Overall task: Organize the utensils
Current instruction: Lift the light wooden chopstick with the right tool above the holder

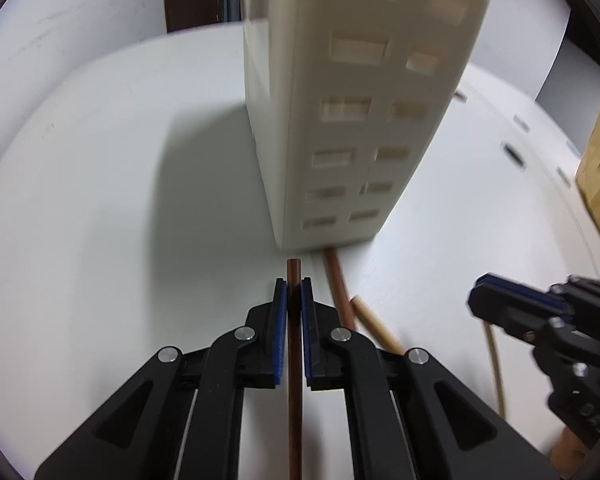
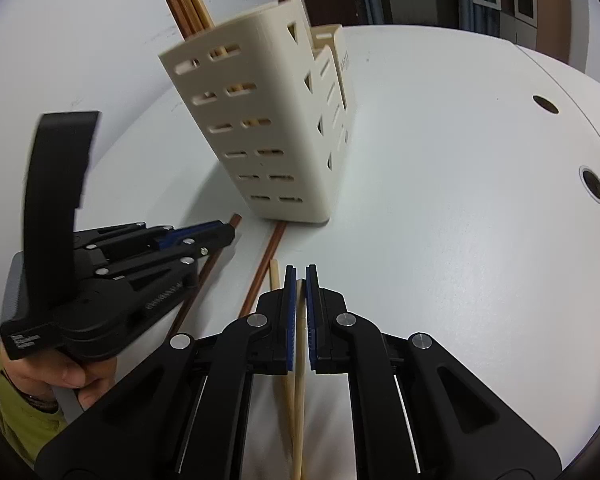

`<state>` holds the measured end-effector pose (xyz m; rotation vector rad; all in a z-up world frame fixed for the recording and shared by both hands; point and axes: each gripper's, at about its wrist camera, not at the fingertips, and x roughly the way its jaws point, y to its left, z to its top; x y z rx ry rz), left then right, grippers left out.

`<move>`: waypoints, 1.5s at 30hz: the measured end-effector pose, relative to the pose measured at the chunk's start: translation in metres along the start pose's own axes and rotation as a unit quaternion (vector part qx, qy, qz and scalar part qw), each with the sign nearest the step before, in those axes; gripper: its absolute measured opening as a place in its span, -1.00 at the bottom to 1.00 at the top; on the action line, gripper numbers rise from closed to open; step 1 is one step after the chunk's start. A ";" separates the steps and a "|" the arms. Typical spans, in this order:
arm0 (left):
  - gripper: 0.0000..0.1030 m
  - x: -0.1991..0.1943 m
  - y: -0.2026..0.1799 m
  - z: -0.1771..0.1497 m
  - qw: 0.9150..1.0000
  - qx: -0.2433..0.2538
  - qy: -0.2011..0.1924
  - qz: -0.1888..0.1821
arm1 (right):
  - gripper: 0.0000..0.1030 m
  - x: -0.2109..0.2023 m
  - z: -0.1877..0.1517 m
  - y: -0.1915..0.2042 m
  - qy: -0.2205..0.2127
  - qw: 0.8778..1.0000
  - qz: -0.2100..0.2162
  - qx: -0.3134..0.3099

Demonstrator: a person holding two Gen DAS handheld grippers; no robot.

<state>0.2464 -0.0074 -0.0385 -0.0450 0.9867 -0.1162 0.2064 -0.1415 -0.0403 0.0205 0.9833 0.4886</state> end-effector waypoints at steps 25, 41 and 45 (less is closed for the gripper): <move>-0.87 -0.153 -0.013 0.033 0.974 0.001 -0.228 0.001 | -0.92 -0.090 0.055 0.030 -0.154 0.987 0.024 -0.045; -0.87 -0.180 -0.011 0.061 0.957 0.016 -0.288 0.002 | -0.92 -0.104 0.097 0.041 -0.231 0.971 0.001 -0.068; -0.87 -0.185 -0.006 0.066 0.950 0.011 -0.312 0.003 | -0.92 -0.106 0.104 0.039 -0.253 0.965 0.010 -0.074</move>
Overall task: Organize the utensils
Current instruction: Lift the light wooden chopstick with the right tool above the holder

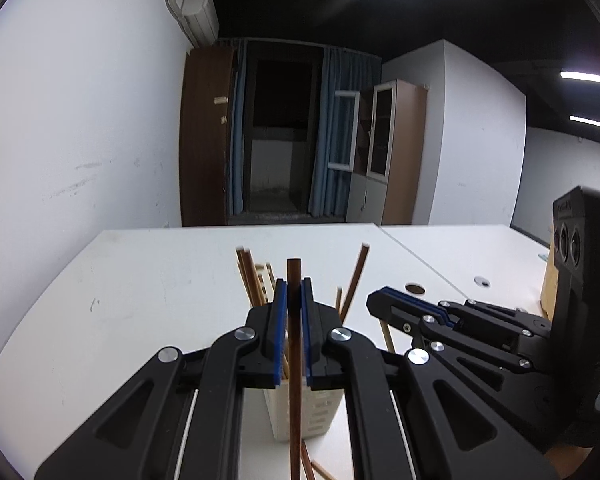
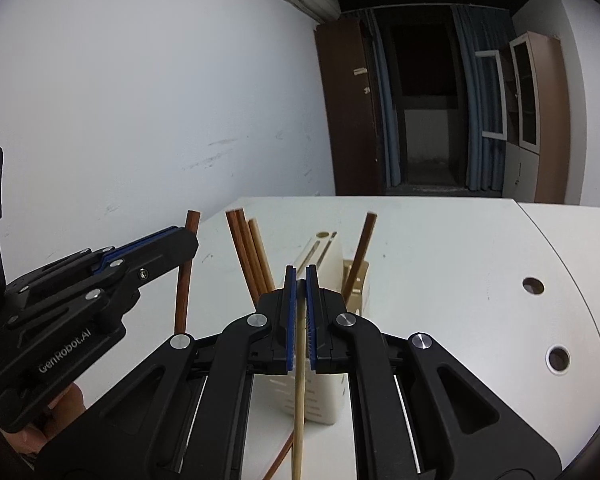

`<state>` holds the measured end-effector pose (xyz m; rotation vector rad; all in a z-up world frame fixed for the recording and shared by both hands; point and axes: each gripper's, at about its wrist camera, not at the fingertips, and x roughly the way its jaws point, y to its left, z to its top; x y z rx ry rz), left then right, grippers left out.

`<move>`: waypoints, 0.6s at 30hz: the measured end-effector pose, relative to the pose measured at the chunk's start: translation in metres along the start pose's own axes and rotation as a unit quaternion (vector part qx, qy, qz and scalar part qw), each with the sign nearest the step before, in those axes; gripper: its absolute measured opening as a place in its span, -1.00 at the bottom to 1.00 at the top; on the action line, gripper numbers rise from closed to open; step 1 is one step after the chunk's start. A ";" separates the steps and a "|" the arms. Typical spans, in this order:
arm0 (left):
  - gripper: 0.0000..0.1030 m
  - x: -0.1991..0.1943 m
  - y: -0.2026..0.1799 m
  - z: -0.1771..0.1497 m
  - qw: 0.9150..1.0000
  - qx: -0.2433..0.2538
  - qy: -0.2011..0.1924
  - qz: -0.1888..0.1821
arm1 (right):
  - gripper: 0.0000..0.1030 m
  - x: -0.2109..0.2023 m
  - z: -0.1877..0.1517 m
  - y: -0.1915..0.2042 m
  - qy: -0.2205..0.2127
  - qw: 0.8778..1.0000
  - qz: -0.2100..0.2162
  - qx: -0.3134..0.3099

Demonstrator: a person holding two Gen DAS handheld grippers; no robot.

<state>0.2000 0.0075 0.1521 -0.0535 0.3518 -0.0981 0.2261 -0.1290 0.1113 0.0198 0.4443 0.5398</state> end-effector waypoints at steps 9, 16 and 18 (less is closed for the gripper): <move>-0.87 -0.011 -0.001 0.016 0.997 -0.011 -0.076 -0.009 | -0.92 0.001 0.016 -0.001 -0.071 0.997 0.010 0.002; -0.87 -0.031 -0.005 0.025 0.987 -0.013 -0.159 -0.014 | -0.92 -0.006 0.023 -0.002 -0.136 0.990 0.025 0.003; -0.87 -0.037 -0.006 0.027 0.982 -0.017 -0.188 -0.015 | -0.92 -0.009 0.024 -0.003 -0.156 0.987 0.027 0.005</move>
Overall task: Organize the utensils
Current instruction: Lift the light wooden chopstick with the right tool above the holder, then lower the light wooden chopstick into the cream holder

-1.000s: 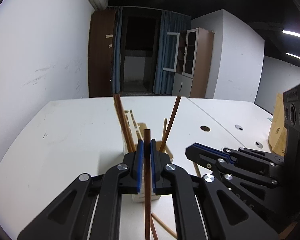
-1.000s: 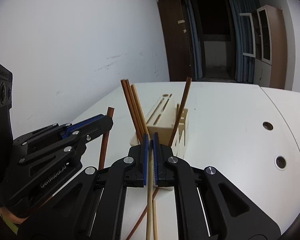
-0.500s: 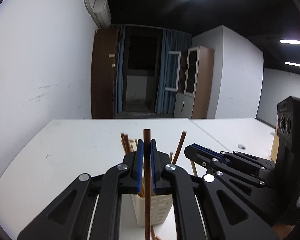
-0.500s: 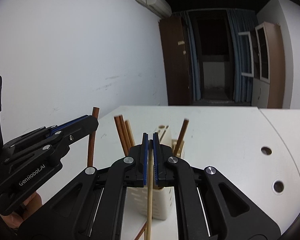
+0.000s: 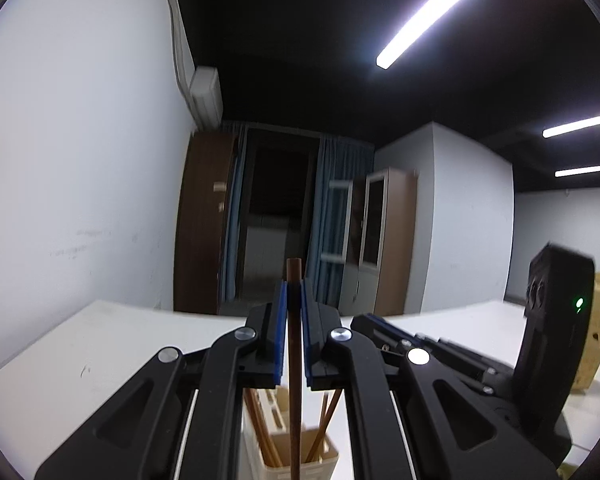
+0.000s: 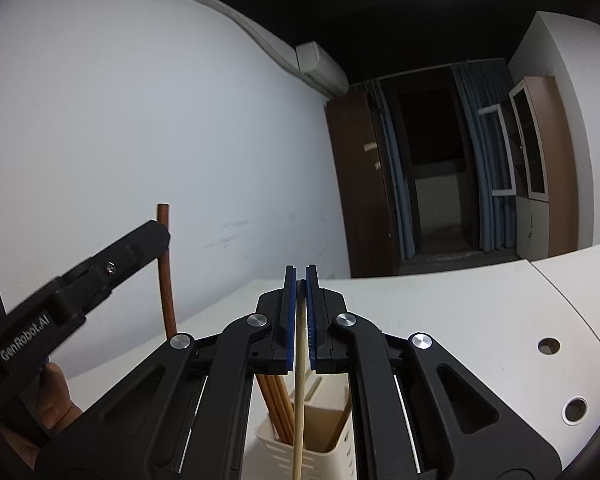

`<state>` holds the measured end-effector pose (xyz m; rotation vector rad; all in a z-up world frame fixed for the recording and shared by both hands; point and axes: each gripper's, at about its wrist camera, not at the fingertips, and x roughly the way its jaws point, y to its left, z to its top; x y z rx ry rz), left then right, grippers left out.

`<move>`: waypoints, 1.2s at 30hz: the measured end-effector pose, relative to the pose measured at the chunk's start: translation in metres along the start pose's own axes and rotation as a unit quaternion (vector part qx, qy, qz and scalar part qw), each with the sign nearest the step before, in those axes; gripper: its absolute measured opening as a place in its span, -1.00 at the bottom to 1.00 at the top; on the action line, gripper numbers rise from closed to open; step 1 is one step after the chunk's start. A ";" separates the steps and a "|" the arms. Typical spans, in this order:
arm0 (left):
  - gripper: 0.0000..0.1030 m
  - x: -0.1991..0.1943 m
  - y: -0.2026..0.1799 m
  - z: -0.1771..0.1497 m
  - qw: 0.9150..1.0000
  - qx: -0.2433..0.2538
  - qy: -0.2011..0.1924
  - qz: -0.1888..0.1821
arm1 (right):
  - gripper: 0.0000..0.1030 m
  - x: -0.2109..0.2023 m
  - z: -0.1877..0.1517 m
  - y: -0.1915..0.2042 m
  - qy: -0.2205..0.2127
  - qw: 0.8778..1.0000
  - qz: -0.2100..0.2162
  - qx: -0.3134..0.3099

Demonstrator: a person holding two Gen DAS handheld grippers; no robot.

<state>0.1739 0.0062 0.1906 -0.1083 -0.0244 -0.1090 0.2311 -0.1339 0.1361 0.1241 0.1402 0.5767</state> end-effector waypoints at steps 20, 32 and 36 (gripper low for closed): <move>-0.87 0.001 0.008 0.007 0.986 -0.042 -0.159 0.026 | -0.91 0.007 -0.001 -0.016 -0.182 0.983 -0.026 0.022; -0.87 0.034 0.002 -0.023 0.995 -0.004 -0.100 0.026 | -0.91 0.032 -0.031 -0.004 -0.128 0.991 -0.011 -0.023; -0.87 0.038 0.007 -0.033 0.997 -0.005 -0.074 0.018 | -0.91 0.030 -0.037 0.000 -0.117 0.992 -0.008 -0.033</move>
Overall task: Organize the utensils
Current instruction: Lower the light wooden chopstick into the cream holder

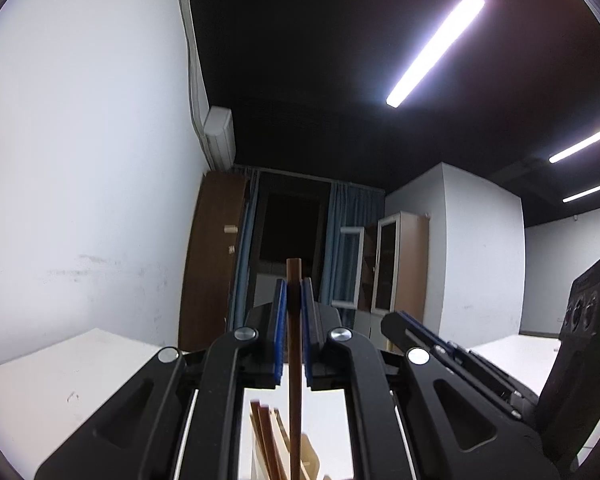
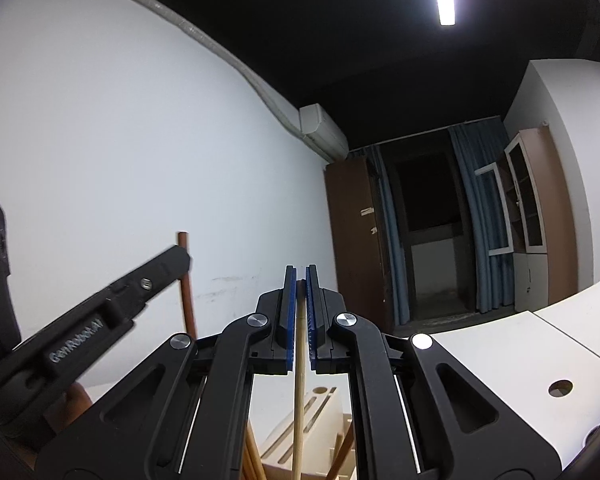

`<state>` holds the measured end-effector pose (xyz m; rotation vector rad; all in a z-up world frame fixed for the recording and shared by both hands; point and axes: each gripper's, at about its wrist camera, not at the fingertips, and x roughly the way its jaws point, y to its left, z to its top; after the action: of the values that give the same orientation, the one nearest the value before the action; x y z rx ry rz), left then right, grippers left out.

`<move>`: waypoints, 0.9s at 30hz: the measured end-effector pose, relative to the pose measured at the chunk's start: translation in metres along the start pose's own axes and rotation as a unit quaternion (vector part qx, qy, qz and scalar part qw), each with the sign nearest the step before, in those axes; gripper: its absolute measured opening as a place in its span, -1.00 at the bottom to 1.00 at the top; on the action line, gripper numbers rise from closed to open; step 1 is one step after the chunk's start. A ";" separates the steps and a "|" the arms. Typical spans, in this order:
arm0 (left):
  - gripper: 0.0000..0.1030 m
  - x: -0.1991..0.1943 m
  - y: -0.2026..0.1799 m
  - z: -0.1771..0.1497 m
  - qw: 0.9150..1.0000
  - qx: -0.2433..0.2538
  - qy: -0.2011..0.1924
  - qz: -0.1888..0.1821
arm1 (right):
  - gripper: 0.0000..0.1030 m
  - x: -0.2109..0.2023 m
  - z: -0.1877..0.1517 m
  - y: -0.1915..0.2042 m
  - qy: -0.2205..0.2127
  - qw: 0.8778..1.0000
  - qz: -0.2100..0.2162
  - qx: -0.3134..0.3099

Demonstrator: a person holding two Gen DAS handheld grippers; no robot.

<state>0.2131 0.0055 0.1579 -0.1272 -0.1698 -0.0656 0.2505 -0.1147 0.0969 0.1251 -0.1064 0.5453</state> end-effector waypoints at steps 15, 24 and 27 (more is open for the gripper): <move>-0.87 0.008 0.009 -0.016 0.999 0.010 0.029 -0.014 | -0.91 0.006 0.003 -0.009 0.046 0.999 -0.001 0.005; -0.87 0.003 0.013 -0.020 0.999 0.011 0.031 -0.018 | -0.91 -0.003 0.010 -0.012 0.026 1.000 -0.002 0.000; -0.87 0.006 0.013 -0.022 0.999 0.013 0.036 -0.018 | -0.91 0.001 0.008 -0.014 0.032 0.999 -0.004 0.004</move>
<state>0.2232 0.0151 0.1361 -0.0960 -0.1011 -0.1037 0.2584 -0.1276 0.1037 0.1163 -0.0412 0.5408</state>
